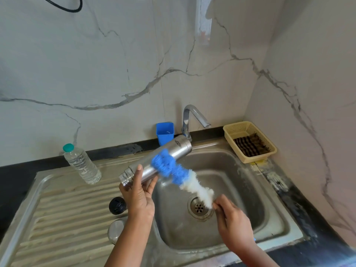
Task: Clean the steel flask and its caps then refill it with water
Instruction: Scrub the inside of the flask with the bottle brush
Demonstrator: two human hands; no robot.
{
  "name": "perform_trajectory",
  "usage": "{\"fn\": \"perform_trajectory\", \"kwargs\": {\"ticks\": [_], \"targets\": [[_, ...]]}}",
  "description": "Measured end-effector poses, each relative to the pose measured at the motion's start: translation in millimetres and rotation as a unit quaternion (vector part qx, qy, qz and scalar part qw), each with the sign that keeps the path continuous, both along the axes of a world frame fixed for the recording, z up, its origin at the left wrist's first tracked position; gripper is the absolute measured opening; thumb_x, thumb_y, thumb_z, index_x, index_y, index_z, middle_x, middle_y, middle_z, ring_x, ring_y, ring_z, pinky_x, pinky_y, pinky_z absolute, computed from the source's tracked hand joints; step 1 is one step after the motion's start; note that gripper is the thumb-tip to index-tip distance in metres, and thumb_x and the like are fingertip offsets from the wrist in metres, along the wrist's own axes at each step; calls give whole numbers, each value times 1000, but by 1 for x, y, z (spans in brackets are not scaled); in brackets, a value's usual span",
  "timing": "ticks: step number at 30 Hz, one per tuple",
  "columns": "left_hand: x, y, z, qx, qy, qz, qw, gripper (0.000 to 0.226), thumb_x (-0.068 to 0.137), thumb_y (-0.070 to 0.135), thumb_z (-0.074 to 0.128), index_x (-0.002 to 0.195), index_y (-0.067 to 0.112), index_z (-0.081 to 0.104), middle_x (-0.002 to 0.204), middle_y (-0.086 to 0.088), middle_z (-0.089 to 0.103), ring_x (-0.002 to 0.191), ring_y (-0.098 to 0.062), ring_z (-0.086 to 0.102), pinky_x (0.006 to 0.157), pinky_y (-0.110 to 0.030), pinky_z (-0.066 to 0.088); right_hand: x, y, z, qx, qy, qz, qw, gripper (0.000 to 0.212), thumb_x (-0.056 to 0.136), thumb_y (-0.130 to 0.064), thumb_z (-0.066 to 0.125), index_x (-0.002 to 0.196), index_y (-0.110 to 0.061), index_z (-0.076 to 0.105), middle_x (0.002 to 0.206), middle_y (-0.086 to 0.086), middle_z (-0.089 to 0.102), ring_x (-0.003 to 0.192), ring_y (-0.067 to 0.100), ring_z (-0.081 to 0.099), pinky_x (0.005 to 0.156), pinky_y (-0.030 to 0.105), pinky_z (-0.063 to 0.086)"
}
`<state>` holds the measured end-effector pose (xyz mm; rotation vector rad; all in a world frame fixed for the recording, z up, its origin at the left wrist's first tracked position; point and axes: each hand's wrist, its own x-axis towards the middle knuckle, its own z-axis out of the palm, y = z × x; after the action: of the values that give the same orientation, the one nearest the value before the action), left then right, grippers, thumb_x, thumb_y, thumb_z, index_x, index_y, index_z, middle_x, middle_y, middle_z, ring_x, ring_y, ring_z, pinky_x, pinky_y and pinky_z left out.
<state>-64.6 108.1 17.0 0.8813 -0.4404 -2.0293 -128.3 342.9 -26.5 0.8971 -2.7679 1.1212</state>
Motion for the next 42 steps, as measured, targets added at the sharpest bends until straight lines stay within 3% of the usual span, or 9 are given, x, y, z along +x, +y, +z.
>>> {"fn": "perform_trajectory", "kwargs": {"ticks": [3, 7, 13, 17, 21, 24, 27, 34, 42], "targets": [[-2, 3, 9, 33, 7, 22, 999, 72, 67, 27, 83, 129, 19, 47, 122, -6, 66, 98, -21, 71, 64, -33, 62, -8, 0, -3, -34, 15, -87, 996, 19, 98, -26, 48, 82, -31, 37, 68, -16, 46, 57, 21, 52, 46, 29, 35], [-5, 7, 15, 41, -5, -7, 999, 57, 71, 37, 81, 119, 19, 55, 129, -9, 65, 98, -18, 71, 61, -29, 60, 1, -3, -6, -25, 149, 29, 988, 20, 81, -7, 56, 85, -24, 47, 77, -10, 51, 65, 17, 54, 45, 28, 38], [-5, 12, 23, 49, -10, -12, 999, 79, 68, 40, 83, 135, 10, 52, 124, -13, 67, 94, -20, 72, 62, -29, 61, -17, 7, -14, -61, 107, -101, 987, 10, 94, -30, 40, 86, -25, 44, 78, -6, 56, 66, 19, 53, 46, 30, 40], [-3, 17, 21, 46, -15, -31, 998, 61, 72, 36, 82, 123, 16, 55, 125, -11, 66, 99, -21, 71, 65, -32, 62, -12, 12, -15, -23, 186, 47, 981, 9, 92, -18, 47, 87, -25, 45, 79, -9, 50, 65, 20, 53, 51, 29, 39], [0, 17, 16, 6, 6, -38, 999, 55, 72, 24, 80, 117, 20, 48, 117, -9, 63, 88, -17, 70, 68, -36, 62, -18, 13, -15, -44, 57, -107, 992, 21, 95, -41, 34, 84, -25, 41, 75, -6, 56, 61, 24, 56, 46, 31, 41], [4, 16, 12, -86, -20, -57, 994, 46, 74, 6, 77, 106, 22, 49, 98, -3, 62, 78, -13, 65, 84, -49, 60, -12, 16, -11, -33, 61, -57, 996, 20, 95, -41, 36, 85, -26, 43, 75, -7, 55, 59, 21, 54, 45, 29, 39], [13, 14, 9, -220, -64, -109, 967, 59, 65, 0, 78, 111, 24, 51, 102, -4, 64, 92, -23, 68, 87, -42, 59, -11, 22, -1, -6, 77, 29, 997, 9, 93, -30, 45, 85, -29, 42, 67, -14, 43, 57, 16, 47, 44, 13, 26], [24, -1, 7, -413, -109, -195, 883, 75, 57, -24, 80, 105, 28, 55, 100, 12, 64, 87, -13, 64, 72, -27, 57, -29, 32, 16, -4, 72, 40, 997, 12, 95, -31, 44, 84, -32, 38, 62, -16, 49, 52, 18, 47, 44, 36, 41], [25, -21, 19, -594, -118, -231, 761, 69, 56, -3, 84, 107, 33, 55, 123, -1, 61, 122, -20, 57, 100, -26, 45, -51, 33, 10, 43, -3, -25, 999, 26, 98, -22, 50, 82, -38, 36, 56, -10, 49, 52, 18, 51, 46, 38, 40]]}}
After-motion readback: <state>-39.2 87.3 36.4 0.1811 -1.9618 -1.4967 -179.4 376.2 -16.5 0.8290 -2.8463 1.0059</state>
